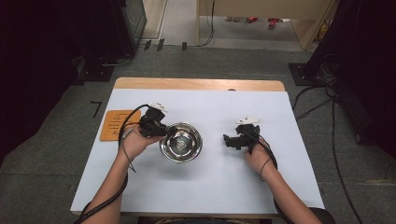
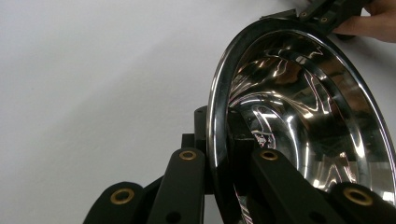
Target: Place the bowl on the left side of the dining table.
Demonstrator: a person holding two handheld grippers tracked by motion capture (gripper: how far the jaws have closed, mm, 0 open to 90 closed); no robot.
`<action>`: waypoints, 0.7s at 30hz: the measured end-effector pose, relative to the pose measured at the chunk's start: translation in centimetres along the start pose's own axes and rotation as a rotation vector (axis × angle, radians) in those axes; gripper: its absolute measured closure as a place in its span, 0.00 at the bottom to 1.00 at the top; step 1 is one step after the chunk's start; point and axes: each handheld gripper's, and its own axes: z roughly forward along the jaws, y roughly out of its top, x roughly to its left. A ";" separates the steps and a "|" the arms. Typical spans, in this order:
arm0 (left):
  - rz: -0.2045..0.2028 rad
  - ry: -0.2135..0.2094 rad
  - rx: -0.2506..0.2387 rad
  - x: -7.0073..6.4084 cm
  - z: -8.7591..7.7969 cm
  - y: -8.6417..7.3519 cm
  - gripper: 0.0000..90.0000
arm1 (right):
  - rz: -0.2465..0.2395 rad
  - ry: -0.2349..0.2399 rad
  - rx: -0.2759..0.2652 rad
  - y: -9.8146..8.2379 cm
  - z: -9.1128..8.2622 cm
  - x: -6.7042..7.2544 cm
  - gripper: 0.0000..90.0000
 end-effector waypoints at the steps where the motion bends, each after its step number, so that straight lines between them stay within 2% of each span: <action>1: -0.004 0.000 -0.003 0.1 0.0 0.0 0.97 | 0.000 0.000 0.000 0.0 0.0 0.0 0.05; 21: -0.051 0.024 -0.020 1.9 -1.2 -0.8 0.97 | 0.001 0.000 0.000 0.0 0.0 0.0 0.05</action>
